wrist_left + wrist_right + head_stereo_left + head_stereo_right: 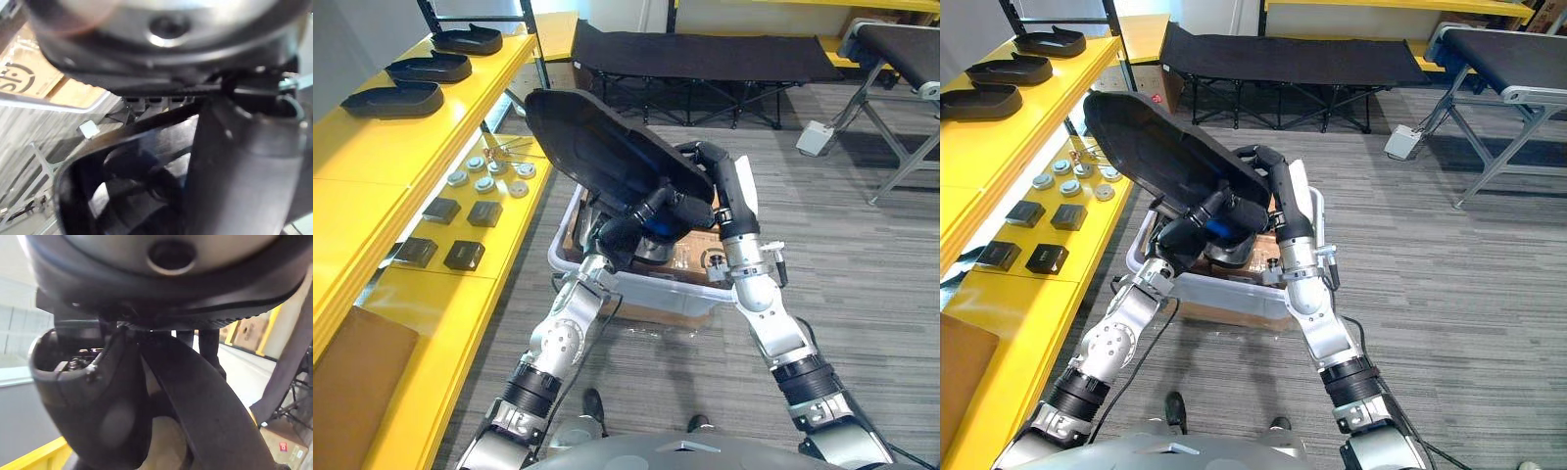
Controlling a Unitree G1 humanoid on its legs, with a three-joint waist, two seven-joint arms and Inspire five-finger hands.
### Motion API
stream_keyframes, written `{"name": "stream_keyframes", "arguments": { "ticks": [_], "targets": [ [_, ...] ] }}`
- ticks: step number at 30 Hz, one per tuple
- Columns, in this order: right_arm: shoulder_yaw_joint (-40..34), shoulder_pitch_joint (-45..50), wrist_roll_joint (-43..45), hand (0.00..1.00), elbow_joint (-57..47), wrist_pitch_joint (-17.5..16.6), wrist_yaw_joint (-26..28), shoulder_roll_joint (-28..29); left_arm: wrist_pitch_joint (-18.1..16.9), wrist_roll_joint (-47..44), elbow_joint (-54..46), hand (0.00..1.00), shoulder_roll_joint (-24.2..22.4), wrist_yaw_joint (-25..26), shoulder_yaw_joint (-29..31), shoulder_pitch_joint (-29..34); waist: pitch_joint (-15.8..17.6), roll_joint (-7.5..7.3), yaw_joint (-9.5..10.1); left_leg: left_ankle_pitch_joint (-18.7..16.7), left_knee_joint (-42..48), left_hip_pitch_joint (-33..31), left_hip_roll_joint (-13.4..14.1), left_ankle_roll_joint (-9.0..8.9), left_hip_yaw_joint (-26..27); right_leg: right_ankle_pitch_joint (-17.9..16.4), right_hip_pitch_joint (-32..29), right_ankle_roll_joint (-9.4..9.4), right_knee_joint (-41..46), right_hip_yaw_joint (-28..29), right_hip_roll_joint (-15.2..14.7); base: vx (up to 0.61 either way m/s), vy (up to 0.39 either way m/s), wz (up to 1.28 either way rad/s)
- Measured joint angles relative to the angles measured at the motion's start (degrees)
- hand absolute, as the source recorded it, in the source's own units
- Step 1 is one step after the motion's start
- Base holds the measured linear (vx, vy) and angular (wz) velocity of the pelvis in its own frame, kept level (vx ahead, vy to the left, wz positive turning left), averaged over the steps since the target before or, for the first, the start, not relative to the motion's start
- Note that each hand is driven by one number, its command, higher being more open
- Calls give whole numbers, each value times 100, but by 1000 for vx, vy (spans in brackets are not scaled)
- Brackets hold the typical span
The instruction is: Walk over and take three plastic housings, then place them on the shelf
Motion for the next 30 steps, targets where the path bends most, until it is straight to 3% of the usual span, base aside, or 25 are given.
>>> {"name": "stream_keyframes", "arguments": {
  "ticks": [4, 5, 13, 23, 24, 30],
  "targets": [
    [107, 193, 68, 0, 150, -66, 59, 177, -183, -9, 1, 100, -16, 234, -5, 7, -32, 1, -10, 1, -3, 1, -28, 2, -44, -10, 20, -15, 2, -40, -7, -9, 36, 6],
    [152, 266, 184, 0, 177, -81, 81, 218, -254, -57, 0, 0, -34, 253, -6, 21, -45, 1, -8, 1, -3, 1, -31, 2, -47, -28, 20, -44, 2, -41, -10, 0, 0, 0],
    [372, 543, 282, 0, 277, -213, 116, 377, -769, -335, 1, 0, -52, 309, 31, 247, -177, -45, -20, 1, -3, 0, -35, 2, -50, -37, 20, -61, 0, -49, -12, -1, 4, 0],
    [670, 735, 281, 0, 456, -325, -203, 440, -866, -48, 108, 0, -52, 304, 53, 448, -304, -123, 16, 2, -3, -12, -47, 4, -72, -41, 18, -68, 10, -72, -20, 12, 4, 0],
    [692, 765, 281, 100, 456, -348, -242, 441, -866, 41, 108, 0, -55, 304, 62, 448, -317, -141, 16, 2, -3, -12, -45, 3, -73, -43, 17, -70, 10, -72, -18, 0, 0, 0],
    [963, 960, 257, 100, 455, -582, -370, 419, -849, 442, 107, 0, -59, 310, 67, 449, -366, -210, 14, 1, -3, -11, -49, 2, -73, -51, 14, -82, 25, -71, -25, 0, 0, 0]
  ]
}}
